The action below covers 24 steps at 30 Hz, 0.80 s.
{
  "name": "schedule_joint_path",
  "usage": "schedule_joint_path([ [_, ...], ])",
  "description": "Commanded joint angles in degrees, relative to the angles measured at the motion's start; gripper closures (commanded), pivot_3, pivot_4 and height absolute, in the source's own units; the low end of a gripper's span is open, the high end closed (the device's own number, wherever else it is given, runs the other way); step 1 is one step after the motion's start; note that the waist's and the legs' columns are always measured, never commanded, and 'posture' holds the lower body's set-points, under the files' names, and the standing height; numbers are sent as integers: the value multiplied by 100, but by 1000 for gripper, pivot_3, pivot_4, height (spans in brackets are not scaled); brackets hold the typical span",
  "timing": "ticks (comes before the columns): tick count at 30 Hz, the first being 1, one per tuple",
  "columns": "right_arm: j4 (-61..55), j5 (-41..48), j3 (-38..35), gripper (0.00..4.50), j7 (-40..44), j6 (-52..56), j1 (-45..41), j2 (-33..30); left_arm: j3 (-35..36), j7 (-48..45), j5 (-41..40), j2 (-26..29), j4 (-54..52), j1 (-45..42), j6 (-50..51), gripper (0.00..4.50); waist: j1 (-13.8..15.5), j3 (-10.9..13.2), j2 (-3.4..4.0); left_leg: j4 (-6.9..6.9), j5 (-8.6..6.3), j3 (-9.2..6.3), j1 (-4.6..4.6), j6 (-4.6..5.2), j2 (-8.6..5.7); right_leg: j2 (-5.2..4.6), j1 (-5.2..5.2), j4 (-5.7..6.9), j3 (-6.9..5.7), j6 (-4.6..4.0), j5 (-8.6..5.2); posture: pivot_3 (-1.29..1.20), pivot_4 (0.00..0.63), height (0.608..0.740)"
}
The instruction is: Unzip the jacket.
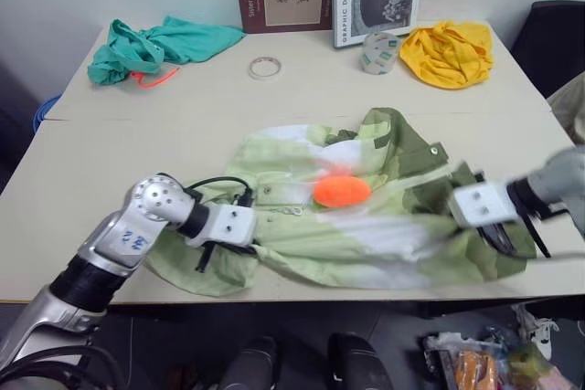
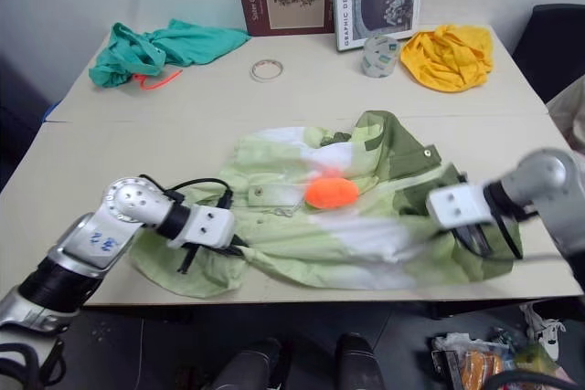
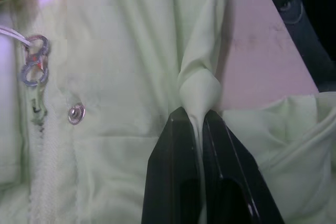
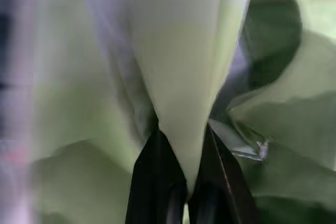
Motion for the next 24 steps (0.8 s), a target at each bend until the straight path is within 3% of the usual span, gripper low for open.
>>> schedule_joint_path([
  [1,-1809,254,-2141,4439,322,1145,2156,133,211,-337,-193,245,-60,196,-276,4500,-24,2,-9,6,-2,5,5,2,0,1,10,-1,2,0,0,0,150,740],
  [3,-2675,263,-2919,4439,130,1675,3318,606,243,-390,-258,265,-69,257,-334,4500,-20,2,-23,8,-4,13,16,14,0,1,30,-18,4,7,4,0,150,740],
  [6,-3895,632,-3457,4439,-244,2537,4404,1304,240,-470,-276,261,8,286,-445,4500,-6,2,-24,-2,-10,7,52,18,5,6,70,-40,6,16,8,0,150,740],
  [9,-4473,680,-3435,4439,-756,2872,4734,1738,213,-623,-269,299,152,291,-585,4500,-24,2,-25,-7,-14,7,91,20,5,4,102,-37,9,16,8,0,150,740],
  [13,-4449,-69,-2987,4439,-1735,2613,4621,2014,167,-963,-414,426,78,366,-398,4500,-28,0,-30,-9,-16,11,101,20,3,4,107,-37,13,15,8,0,150,740],
  [16,-4436,-34,-3160,3806,-1697,2764,4751,1931,207,-1139,-636,473,-50,399,-65,3750,-23,0,-30,-12,-16,11,101,20,1,3,105,-37,15,13,7,0,150,740],
  [18,-4477,164,-3452,3150,-1432,2736,4873,1863,265,-1324,-900,612,-250,432,268,3145,-18,1,-32,-12,-16,11,100,21,1,3,106,-37,14,13,6,0,150,740],
  [22,-4529,1474,-4314,1779,-1042,3680,4240,1662,377,-1497,-1329,1042,-439,387,680,1909,-25,5,-38,-10,-17,9,101,23,4,3,111,-42,15,13,6,0,150,740],
  [24,-4362,2746,-4828,1767,-870,4425,3618,1405,410,-1539,-2113,1332,-470,123,1202,1336,-38,5,-39,-10,-17,10,105,23,6,3,113,-43,16,13,6,0,150,740],
])
